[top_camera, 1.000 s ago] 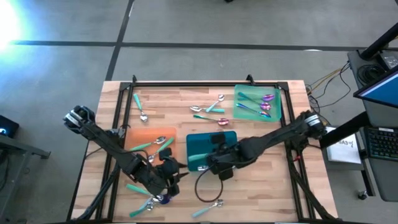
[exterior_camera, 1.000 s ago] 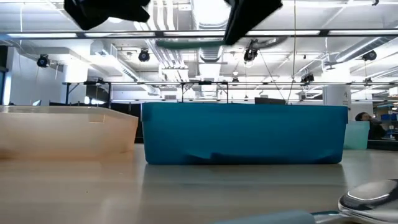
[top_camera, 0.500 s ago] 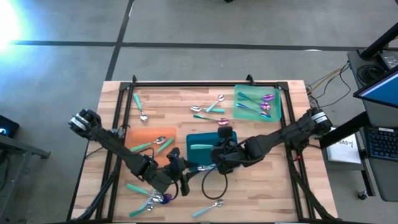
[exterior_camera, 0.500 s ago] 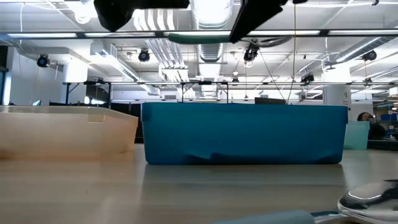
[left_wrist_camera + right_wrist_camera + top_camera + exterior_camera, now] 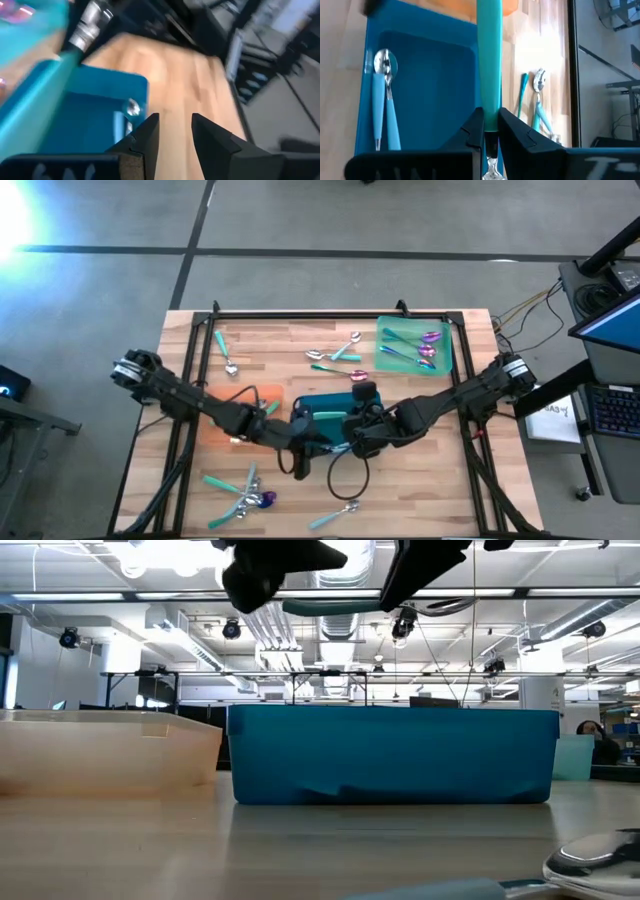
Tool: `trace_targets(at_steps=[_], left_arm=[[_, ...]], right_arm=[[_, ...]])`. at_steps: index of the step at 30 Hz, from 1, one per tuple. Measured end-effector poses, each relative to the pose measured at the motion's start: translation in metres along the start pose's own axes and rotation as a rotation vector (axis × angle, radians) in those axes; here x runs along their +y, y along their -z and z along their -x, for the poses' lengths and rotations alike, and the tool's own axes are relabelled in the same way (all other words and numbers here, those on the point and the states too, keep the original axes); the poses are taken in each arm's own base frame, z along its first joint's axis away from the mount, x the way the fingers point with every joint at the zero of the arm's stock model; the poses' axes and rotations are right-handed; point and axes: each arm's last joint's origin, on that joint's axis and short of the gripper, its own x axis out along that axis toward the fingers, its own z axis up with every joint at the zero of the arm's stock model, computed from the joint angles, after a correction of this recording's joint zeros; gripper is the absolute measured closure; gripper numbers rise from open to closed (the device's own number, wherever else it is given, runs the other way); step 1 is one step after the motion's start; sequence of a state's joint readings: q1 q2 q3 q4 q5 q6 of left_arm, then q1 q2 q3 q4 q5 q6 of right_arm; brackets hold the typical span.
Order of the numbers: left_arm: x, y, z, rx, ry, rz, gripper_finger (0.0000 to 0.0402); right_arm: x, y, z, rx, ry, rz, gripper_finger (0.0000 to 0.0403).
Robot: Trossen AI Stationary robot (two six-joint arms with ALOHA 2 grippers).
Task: Sort silverware by color (type)
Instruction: Put the light green spoon into the orange bin
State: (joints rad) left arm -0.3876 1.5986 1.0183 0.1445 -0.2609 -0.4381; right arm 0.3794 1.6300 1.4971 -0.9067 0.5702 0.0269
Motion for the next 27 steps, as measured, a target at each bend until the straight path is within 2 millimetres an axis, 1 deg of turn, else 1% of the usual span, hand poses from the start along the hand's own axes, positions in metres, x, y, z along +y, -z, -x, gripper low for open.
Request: trace_targets(at_steps=[1, 3, 5, 7, 9, 14, 19, 22, 27], left_arm=[[0.003, -0.001, -0.001, 0.020, 0.025, -0.003, 0.0307], [0.008, -0.001, -0.002, 0.041, 0.016, -0.023, 0.0311], [0.011, 0.001, 0.000, 0.041, -0.058, -0.101, 0.0316], [0.011, 0.001, 0.001, 0.015, -0.168, -0.209, 0.0320], [0.014, 0.004, 0.003, 0.031, -0.270, -0.306, 0.0324], [0.020, 0.005, 0.001, 0.053, -0.309, -0.337, 0.0319], [0.019, 0.001, 0.001, 0.062, -0.314, -0.418, 0.0284], [0.018, -0.001, 0.001, 0.059, -0.310, -0.448, 0.0255], [0.022, -0.001, 0.000, 0.072, -0.329, -0.470, 0.0205]], right_arm=[[0.000, 0.001, 0.000, 0.011, -0.001, 0.001, 0.0376], [0.000, 0.004, 0.000, 0.032, 0.000, -0.008, 0.0376], [-0.001, 0.006, 0.001, 0.049, 0.001, -0.018, 0.0376], [-0.001, 0.007, 0.001, 0.061, 0.000, -0.033, 0.0376], [0.000, 0.007, 0.001, 0.068, -0.022, -0.047, 0.0376], [0.002, 0.008, 0.001, 0.075, -0.090, -0.055, 0.0376], [0.002, 0.008, 0.001, 0.078, -0.102, -0.053, 0.0376], [0.002, 0.008, 0.002, 0.076, -0.102, -0.040, 0.0376], [0.002, 0.008, 0.002, 0.073, -0.103, -0.029, 0.0376]])
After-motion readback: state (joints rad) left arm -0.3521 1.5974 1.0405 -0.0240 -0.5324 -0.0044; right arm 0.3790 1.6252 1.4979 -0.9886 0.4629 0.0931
